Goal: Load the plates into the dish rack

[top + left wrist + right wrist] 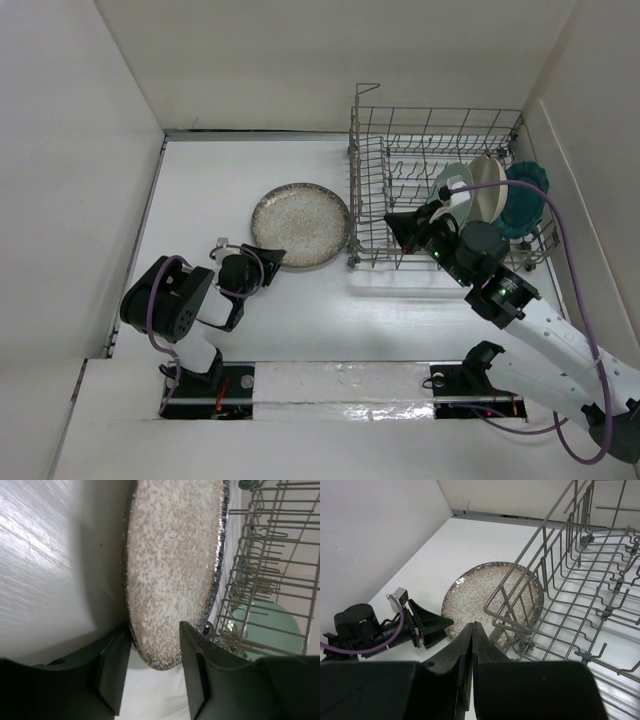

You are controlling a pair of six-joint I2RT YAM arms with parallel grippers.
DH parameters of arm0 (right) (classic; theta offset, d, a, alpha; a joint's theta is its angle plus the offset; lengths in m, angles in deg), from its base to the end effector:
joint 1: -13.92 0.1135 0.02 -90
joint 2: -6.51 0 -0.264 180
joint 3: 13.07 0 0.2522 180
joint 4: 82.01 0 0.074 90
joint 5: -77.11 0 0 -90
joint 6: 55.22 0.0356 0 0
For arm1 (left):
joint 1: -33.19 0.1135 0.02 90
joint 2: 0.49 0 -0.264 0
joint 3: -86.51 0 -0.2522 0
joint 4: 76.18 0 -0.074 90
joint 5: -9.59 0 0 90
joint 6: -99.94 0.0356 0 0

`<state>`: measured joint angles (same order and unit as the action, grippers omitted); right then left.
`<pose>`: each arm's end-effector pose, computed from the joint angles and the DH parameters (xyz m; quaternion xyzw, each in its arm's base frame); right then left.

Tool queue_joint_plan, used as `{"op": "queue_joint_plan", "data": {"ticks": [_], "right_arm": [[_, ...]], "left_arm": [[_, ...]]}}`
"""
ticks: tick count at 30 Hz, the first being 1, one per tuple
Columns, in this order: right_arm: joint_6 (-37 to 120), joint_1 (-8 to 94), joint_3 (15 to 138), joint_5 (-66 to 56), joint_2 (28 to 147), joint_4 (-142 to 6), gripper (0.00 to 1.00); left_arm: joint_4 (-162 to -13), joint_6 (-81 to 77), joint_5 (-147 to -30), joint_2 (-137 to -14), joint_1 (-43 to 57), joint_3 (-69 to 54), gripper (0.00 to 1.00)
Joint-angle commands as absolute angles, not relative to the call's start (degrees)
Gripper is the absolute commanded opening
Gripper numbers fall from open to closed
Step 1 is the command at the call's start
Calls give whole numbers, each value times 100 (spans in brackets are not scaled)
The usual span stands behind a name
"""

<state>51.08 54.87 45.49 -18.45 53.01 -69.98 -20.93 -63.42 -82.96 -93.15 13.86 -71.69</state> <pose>0.1490 0.1248 0.3577 -0.1172 0.6971 0.3084 0.6365 0.2075 -0.0745 0.1095 -0.3498 0.7156 -0.4495 0.4044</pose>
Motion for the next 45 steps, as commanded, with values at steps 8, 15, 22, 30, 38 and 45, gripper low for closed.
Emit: {"op": "queue_joint_plan", "data": {"ticks": [8, 15, 22, 30, 38, 45], "right_arm": [[5078, 5532, 4543, -1922, 5151, -7246, 6], [5087, 5532, 4569, -1895, 5169, -7185, 5], [5078, 5760, 4771, -1667, 5494, -7123, 9], [5034, 6533, 5219, -1702, 6276, -7106, 26], [6288, 7351, 4526, -2316, 6505, -7852, 50], [8011, 7782, 3322, -3362, 6163, -8160, 68]], "left_arm": [[-3106, -6415, -7374, -9795, 1341, -6856, 18], [-2457, -6476, -7329, -9735, 1341, -7172, 0], [-2479, -6406, -7479, -7911, 1289, -7911, 0], [-5589, -5977, -6759, -4491, 1131, -7834, 0], [-7560, -5800, -6890, -2625, 1350, -7797, 0], [-8879, -5589, -6907, -1456, 1350, -7419, 0]]}}
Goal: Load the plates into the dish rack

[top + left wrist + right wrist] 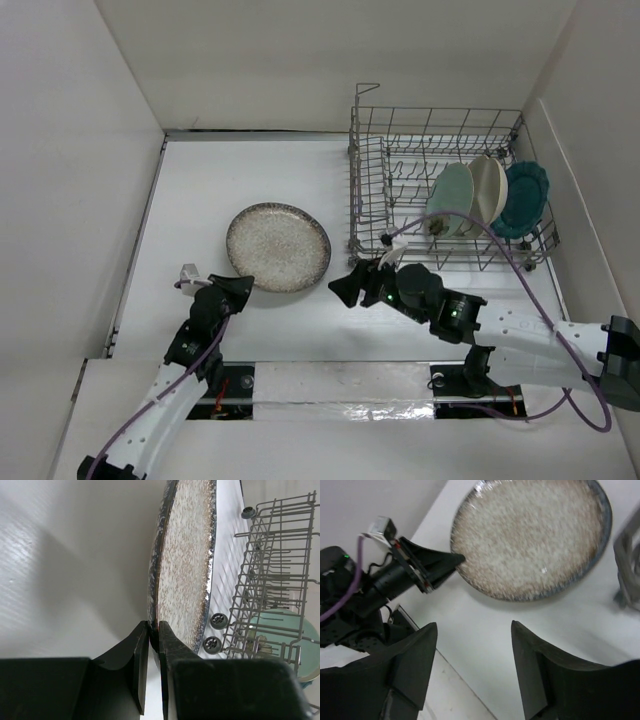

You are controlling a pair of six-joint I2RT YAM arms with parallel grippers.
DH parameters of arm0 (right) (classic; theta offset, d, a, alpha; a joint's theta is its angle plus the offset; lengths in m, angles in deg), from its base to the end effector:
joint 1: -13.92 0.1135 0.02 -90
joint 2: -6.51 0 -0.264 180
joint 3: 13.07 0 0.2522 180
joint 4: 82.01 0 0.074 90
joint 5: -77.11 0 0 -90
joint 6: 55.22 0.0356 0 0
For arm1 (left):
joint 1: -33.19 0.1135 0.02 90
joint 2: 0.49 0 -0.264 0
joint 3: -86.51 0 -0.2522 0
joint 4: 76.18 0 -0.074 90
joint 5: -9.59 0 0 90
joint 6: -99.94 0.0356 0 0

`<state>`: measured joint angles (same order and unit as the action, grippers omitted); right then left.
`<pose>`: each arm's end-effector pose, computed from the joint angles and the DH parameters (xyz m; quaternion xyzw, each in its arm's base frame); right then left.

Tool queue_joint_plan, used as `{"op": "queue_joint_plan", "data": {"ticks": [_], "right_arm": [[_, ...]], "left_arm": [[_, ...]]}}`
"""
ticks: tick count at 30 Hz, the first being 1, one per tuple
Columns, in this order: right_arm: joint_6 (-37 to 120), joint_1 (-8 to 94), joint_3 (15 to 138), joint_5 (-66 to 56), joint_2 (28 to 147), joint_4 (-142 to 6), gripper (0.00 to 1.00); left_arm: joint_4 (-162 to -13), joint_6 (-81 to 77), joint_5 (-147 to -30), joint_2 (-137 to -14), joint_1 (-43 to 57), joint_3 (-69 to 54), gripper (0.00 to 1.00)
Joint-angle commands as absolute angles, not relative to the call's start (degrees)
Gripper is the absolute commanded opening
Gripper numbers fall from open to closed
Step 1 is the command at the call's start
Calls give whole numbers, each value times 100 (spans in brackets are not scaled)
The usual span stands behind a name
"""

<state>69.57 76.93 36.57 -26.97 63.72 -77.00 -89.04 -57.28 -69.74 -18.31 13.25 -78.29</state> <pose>0.1134 0.2037 0.2786 -0.1145 0.7698 0.4048 0.4801 0.1203 -0.0366 0.1537 -0.3693 0.7034 -0.3619 0.4877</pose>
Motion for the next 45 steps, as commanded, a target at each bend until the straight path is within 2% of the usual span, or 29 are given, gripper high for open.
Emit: {"op": "queue_joint_plan", "data": {"ticks": [1, 8, 11, 20, 32, 41, 44, 45], "right_arm": [[8457, 7782, 3156, -3450, 6040, -8274, 68], [10182, 8044, 2029, -3802, 6204, -8898, 72], [10630, 8247, 2020, -4171, 6530, -9109, 72], [11809, 8248, 2353, -4303, 8727, -10507, 72], [12952, 8248, 2503, -4436, 9835, -11086, 73], [13287, 8248, 2618, -4198, 10829, -11983, 66], [13191, 8301, 2618, -4294, 10890, -12194, 62], [13138, 8301, 2618, -4303, 10908, -12290, 58]], "left_arm": [[-9063, -5563, -6942, -1289, 1350, -7367, 0], [-9513, -5430, -7329, -963, 1350, -7015, 0], [-9600, -5492, -7627, -762, 1350, -7049, 0], [-10277, -5500, -8224, -234, 1218, -6786, 0], [-10803, -5405, -8631, -75, 1218, -6199, 0], [-11578, -5430, -8894, 426, 1218, -5960, 0], [-11754, -5544, -9026, 575, 1218, -5995, 0], [-11798, -5562, -9061, 593, 1218, -5986, 0]]}}
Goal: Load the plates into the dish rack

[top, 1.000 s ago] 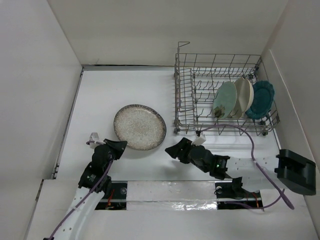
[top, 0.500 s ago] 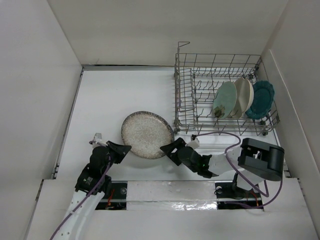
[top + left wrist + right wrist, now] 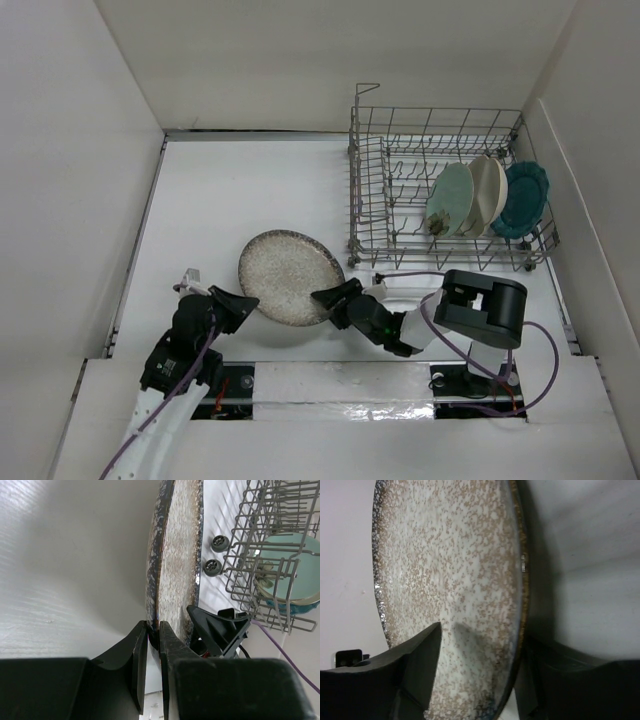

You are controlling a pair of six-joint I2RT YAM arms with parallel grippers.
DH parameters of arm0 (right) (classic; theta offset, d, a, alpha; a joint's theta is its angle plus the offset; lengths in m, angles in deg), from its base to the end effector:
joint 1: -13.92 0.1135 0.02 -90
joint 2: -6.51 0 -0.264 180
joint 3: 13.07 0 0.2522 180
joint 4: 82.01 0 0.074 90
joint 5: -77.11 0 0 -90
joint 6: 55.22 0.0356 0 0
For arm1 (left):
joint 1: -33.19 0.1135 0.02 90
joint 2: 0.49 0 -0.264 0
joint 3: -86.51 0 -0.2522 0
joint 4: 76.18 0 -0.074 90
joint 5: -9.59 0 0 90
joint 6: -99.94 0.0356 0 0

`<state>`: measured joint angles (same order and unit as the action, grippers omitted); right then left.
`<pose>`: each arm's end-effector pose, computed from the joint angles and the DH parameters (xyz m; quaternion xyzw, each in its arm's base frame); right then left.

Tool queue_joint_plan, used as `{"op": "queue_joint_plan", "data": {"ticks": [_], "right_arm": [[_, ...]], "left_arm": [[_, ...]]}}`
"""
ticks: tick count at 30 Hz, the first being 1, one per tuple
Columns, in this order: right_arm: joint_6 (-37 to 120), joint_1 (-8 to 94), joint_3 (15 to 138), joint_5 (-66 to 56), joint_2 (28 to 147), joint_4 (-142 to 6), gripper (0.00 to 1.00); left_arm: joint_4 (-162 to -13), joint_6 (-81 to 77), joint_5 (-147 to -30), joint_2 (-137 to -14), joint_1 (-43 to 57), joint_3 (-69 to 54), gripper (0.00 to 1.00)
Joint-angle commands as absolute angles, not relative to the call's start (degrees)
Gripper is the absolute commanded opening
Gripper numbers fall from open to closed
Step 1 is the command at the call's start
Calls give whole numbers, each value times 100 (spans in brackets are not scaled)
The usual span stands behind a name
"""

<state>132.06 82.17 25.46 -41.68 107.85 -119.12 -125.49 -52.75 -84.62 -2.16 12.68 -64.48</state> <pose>0.1204 0.2555 0.1024 0.3336 0.7607 0.4848 0.2737 0.0756 -0.0311 0.1961 -0.2789 0.7802 -0.3939 0.3978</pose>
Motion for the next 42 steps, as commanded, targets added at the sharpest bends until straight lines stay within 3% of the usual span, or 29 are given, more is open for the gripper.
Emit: {"op": "queue_joint_plan", "data": {"ticks": [1, 3, 8, 9, 14, 17, 18, 19, 21, 22, 25, 36, 42], "right_arm": [[13077, 8301, 2627, -4303, 10926, -12361, 56], [12919, 8301, 2653, -4330, 10935, -12484, 53], [12550, 8432, 2627, -4479, 10733, -12652, 32], [12479, 8502, 2627, -4531, 10611, -12643, 22], [11804, 8617, 2732, -4804, 10153, -12380, 0], [11329, 8723, 2863, -4848, 9846, -12205, 0], [11188, 8783, 2977, -4866, 9749, -12160, 0], [11021, 8784, 3048, -4875, 9661, -12133, 0], [10503, 8950, 3354, -4962, 9345, -11819, 0], [10310, 9003, 3461, -5015, 9231, -11817, 0], [9492, 9127, 3881, -5191, 8774, -11536, 0], [6944, 9127, 5042, -5639, 7701, -11439, 0], [6950, 8873, 5298, -5175, 7753, -11553, 0]], "left_arm": [[-11833, -5562, -9070, 619, 1218, -5969, 0], [-11982, -5545, -9070, 637, 1218, -5846, 0], [-12281, -5378, -9000, 628, 1218, -5503, 0], [-12316, -5360, -8991, 620, 1218, -5407, 0], [-12667, -5106, -8851, 610, 1218, -5012, 0], [-12869, -5018, -8614, 628, 1218, -4730, 2], [-12905, -4913, -8552, 611, 1218, -4547, 8], [-12940, -4851, -8490, 576, 1218, -4458, 25], [-12993, -4615, -8149, 348, 1218, -4151, 41], [-12993, -4526, -8147, 347, 1218, -4045, 42], [-12888, -4193, -7700, 75, 1218, -3649, 57], [-12150, -3989, -7453, -435, 1166, -3648, 62], [-11684, -4129, -7689, -479, 1166, -4130, 62]]}}
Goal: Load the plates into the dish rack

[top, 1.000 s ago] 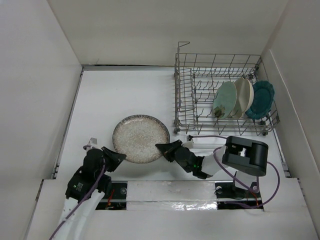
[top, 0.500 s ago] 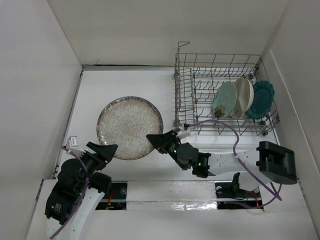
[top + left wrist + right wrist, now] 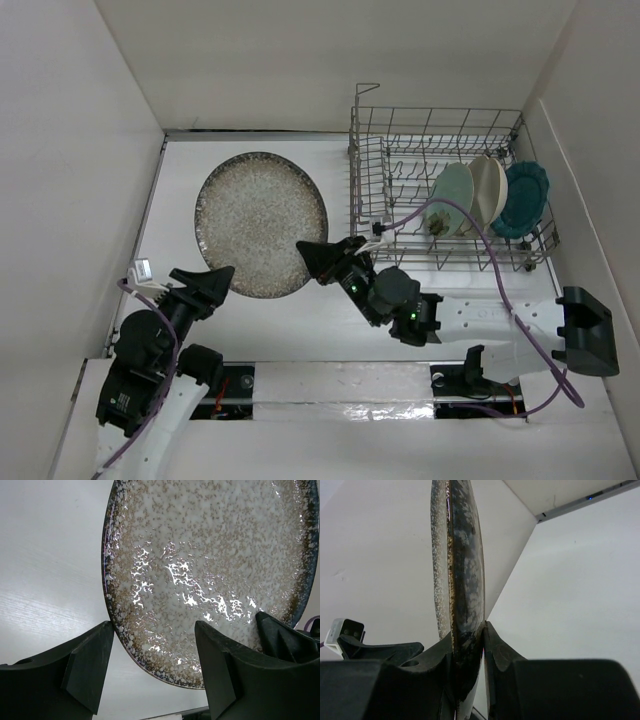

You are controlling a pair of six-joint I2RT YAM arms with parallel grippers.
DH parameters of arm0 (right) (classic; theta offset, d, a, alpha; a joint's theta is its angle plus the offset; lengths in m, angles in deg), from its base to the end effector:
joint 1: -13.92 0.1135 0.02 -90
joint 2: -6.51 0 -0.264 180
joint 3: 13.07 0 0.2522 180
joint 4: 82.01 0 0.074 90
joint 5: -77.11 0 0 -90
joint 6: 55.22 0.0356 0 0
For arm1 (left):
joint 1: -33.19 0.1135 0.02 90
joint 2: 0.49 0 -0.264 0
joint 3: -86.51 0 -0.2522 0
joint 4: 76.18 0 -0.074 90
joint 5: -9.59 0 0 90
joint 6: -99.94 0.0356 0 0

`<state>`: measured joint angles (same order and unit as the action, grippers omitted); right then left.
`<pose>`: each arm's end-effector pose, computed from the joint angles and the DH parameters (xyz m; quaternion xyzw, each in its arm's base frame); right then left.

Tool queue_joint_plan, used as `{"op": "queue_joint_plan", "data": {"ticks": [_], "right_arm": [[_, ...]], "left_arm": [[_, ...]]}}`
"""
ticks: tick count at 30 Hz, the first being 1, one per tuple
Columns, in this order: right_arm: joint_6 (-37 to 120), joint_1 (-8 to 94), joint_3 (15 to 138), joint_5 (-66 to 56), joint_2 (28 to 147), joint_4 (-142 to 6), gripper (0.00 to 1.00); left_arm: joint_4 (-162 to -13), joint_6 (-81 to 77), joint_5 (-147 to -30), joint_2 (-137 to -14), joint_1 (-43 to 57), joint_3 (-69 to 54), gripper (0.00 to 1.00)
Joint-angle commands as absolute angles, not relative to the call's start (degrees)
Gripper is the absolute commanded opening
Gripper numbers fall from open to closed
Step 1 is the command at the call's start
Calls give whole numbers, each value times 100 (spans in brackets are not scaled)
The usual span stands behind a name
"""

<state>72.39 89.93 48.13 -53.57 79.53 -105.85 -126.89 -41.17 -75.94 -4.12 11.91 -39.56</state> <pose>0.0923 0.2744 0.3354 0.0611 0.6460 0.4902 0.5820 0.0263 -0.0073 0.3235 -0.2091 0.6781 -0.3934 0.5845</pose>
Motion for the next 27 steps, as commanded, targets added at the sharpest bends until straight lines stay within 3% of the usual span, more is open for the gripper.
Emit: {"op": "queue_joint_plan", "data": {"ticks": [1, 12, 27], "right_arm": [[7028, 8872, 5298, -5095, 7779, -11553, 0], [8812, 7932, 5123, -3452, 7797, -11772, 0], [9208, 6737, 5123, -3336, 7051, -11685, 0]], "left_arm": [[-11632, -4173, -7716, -488, 1166, -4201, 62], [-10753, -4165, -7769, -769, 1166, -4860, 62], [-8661, -3620, -8006, -2271, 1166, -4897, 66]]}}
